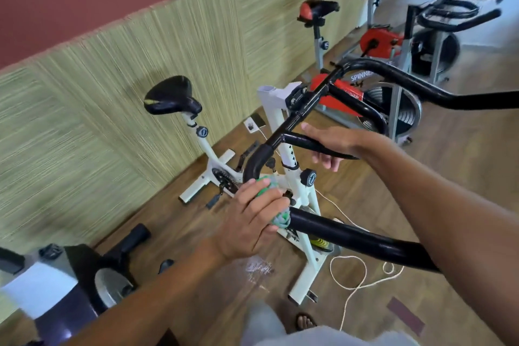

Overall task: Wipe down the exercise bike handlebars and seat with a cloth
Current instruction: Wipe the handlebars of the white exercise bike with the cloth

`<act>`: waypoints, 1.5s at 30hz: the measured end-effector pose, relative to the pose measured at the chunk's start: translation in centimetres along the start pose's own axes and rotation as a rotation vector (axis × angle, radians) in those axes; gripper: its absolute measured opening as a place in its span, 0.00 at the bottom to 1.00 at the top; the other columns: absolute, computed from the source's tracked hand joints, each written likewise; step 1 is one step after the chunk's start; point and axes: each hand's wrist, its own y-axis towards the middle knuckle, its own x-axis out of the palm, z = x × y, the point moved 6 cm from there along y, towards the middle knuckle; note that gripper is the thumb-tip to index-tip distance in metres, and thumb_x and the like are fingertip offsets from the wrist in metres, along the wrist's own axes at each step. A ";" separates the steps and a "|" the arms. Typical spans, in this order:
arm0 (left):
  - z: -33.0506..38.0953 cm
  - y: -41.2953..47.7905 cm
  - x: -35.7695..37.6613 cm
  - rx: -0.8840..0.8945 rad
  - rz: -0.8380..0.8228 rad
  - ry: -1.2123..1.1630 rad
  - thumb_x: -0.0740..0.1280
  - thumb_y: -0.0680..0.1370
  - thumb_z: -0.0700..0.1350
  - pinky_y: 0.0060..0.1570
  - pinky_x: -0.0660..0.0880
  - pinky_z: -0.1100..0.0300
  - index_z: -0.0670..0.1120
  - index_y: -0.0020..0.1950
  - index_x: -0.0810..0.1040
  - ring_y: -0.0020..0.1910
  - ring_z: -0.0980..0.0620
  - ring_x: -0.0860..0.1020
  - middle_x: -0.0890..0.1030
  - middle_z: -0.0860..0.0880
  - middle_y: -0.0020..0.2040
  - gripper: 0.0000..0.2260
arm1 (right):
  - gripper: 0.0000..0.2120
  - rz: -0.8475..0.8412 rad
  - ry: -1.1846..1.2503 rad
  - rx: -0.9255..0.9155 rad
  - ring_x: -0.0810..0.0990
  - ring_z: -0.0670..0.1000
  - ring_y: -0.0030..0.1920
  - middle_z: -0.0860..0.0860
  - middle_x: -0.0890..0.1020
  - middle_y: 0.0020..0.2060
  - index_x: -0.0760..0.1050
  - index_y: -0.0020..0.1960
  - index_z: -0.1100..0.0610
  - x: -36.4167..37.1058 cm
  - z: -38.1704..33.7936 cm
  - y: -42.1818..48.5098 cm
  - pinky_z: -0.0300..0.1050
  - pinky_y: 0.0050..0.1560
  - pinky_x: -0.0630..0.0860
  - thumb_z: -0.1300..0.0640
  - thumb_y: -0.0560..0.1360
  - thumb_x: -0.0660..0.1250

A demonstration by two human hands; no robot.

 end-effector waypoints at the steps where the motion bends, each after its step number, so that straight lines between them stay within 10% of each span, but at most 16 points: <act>1: -0.5 0.1 -0.1 0.044 0.003 -0.020 0.49 0.85 0.51 0.73 0.63 0.49 0.44 0.66 0.71 0.71 0.46 0.67 0.72 0.46 0.65 0.18 | 0.36 0.036 -0.012 0.015 0.72 0.50 0.23 0.53 0.73 0.24 0.71 0.35 0.61 0.0 0.0 0.1 0.43 0.33 0.74 0.36 0.83 0.41; 7: -4.3 0.3 0.3 0.270 -0.013 -0.262 0.48 0.85 0.52 0.73 0.64 0.50 0.46 0.69 0.67 0.70 0.46 0.67 0.72 0.46 0.63 0.18 | 0.42 0.297 -0.281 0.204 0.78 0.50 0.27 0.47 0.76 0.21 0.75 0.29 0.55 -0.6 1.8 1.0 0.53 0.59 0.75 0.28 0.78 0.39; 17: -10.7 3.0 3.9 0.701 -0.056 -0.740 0.50 0.85 0.49 0.73 0.65 0.49 0.46 0.72 0.65 0.73 0.46 0.65 0.69 0.49 0.69 0.17 | 0.33 0.729 -0.457 0.385 0.81 0.59 0.54 0.59 0.84 0.47 0.77 0.36 0.54 -0.6 0.0 0.7 0.51 0.56 0.69 0.40 0.84 0.43; 25: -11.9 5.1 6.5 0.879 -0.039 -0.874 0.47 0.83 0.50 0.76 0.58 0.53 0.49 0.59 0.72 0.69 0.45 0.65 0.72 0.49 0.59 0.16 | 0.34 0.829 -0.502 0.539 0.82 0.60 0.54 0.61 0.85 0.48 0.83 0.46 0.59 -0.6 -0.5 0.7 0.50 0.65 0.65 0.41 0.84 0.43; 45: -14.3 11.1 12.2 0.565 -0.350 -1.149 0.45 0.85 0.53 0.72 0.61 0.42 0.42 0.69 0.69 0.73 0.44 0.66 0.71 0.45 0.68 0.22 | 0.33 0.877 -0.417 0.666 0.81 0.58 0.52 0.59 0.85 0.44 0.82 0.41 0.55 -0.9 0.0 0.5 0.48 0.66 0.64 0.40 0.84 0.44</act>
